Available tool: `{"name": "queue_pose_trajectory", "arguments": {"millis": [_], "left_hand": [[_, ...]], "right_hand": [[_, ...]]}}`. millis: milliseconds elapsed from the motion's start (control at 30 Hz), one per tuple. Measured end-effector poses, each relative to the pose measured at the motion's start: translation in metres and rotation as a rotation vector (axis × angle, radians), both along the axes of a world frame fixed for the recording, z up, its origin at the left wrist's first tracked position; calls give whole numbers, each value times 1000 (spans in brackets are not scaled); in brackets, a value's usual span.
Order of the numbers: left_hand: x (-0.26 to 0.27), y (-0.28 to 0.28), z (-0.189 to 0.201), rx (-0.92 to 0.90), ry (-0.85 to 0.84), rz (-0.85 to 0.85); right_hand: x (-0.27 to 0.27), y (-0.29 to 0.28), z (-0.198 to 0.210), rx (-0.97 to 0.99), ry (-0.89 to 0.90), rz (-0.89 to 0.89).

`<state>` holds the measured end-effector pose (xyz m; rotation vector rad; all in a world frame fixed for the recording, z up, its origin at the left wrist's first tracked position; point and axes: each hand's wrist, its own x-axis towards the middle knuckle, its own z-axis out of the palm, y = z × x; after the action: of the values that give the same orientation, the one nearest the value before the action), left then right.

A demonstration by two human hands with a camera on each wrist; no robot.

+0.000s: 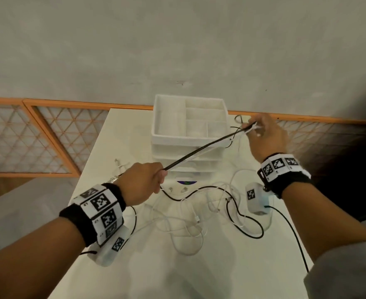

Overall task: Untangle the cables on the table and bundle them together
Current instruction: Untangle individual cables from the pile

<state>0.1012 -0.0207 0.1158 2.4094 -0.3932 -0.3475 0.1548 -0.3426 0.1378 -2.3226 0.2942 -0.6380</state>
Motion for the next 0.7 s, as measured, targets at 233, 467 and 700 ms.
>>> {"name": "queue_pose_trajectory", "arguments": {"millis": [233, 467, 700], "left_hand": [[-7, -3, -14, -9, -25, 21], [-13, -22, 20, -205, -144, -102], [-27, 19, -44, 272, 210, -181]], "right_hand": [[-43, 24, -37, 8, 544, 312], [-65, 77, -45, -74, 745, 563], [-68, 43, -80, -61, 255, 159]]}}
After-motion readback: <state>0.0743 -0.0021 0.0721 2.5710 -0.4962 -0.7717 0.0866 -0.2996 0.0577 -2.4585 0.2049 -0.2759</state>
